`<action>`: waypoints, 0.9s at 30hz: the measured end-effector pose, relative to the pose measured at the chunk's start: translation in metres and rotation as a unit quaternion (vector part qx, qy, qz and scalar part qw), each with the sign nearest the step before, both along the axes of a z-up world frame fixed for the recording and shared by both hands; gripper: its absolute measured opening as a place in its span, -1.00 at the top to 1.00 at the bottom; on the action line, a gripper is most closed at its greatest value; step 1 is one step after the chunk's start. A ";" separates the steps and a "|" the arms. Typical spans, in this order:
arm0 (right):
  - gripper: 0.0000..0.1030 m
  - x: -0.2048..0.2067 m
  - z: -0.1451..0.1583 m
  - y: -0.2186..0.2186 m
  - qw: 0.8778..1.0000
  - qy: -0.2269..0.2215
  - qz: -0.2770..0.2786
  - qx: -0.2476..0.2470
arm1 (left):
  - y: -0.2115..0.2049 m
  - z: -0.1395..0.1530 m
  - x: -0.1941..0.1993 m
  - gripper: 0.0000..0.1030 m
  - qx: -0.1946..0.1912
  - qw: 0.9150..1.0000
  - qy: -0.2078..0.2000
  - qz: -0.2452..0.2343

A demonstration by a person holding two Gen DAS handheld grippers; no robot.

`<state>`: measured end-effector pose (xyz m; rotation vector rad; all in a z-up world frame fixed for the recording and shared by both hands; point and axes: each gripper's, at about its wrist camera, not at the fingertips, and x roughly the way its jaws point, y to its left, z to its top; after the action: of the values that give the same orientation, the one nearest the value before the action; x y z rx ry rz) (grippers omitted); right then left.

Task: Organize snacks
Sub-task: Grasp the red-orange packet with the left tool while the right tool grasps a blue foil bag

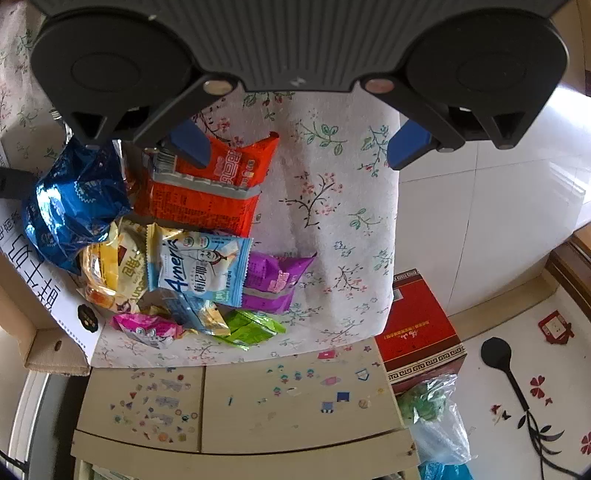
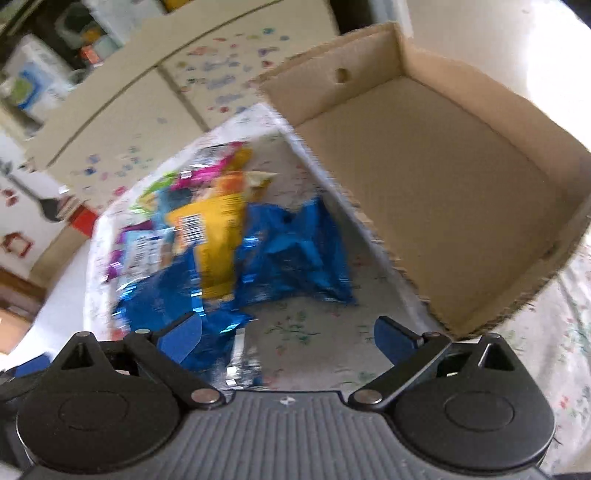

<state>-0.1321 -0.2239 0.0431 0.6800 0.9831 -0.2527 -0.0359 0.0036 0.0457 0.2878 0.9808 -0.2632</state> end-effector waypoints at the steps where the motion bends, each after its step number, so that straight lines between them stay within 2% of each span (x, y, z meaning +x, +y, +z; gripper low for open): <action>1: -1.00 0.002 0.002 0.003 1.000 -0.009 0.012 0.001 | 0.000 -0.001 0.001 -0.96 0.001 1.000 0.000 0.001; 8: -1.00 0.018 0.014 0.029 0.994 -0.055 0.097 -0.004 | 0.008 -0.004 0.008 -0.96 -0.006 1.000 0.008 0.022; 14: -0.97 0.038 0.010 0.053 0.985 -0.048 0.154 -0.063 | 0.009 -0.006 0.011 -0.96 -0.018 0.999 0.018 0.028; 15: -0.94 0.039 0.008 0.055 0.984 -0.044 0.158 -0.067 | 0.010 -0.007 0.012 -0.96 -0.027 0.999 0.025 0.031; 17: -0.62 0.043 0.004 0.058 0.984 -0.034 0.164 -0.069 | 0.011 -0.008 0.013 -0.96 -0.042 0.998 0.037 0.035; 23: -0.29 0.040 0.008 0.050 0.988 -0.041 0.144 -0.040 | -0.001 -0.008 0.008 -0.96 -0.044 0.999 0.030 0.004; 27: -0.27 0.032 0.007 0.034 0.992 -0.037 0.117 -0.022 | -0.017 -0.009 0.001 -0.96 -0.018 0.999 0.003 -0.039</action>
<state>-0.1003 -0.1896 0.0504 0.5250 0.9742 -0.0418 -0.0347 -0.0136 0.0366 0.2921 0.9717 -0.3527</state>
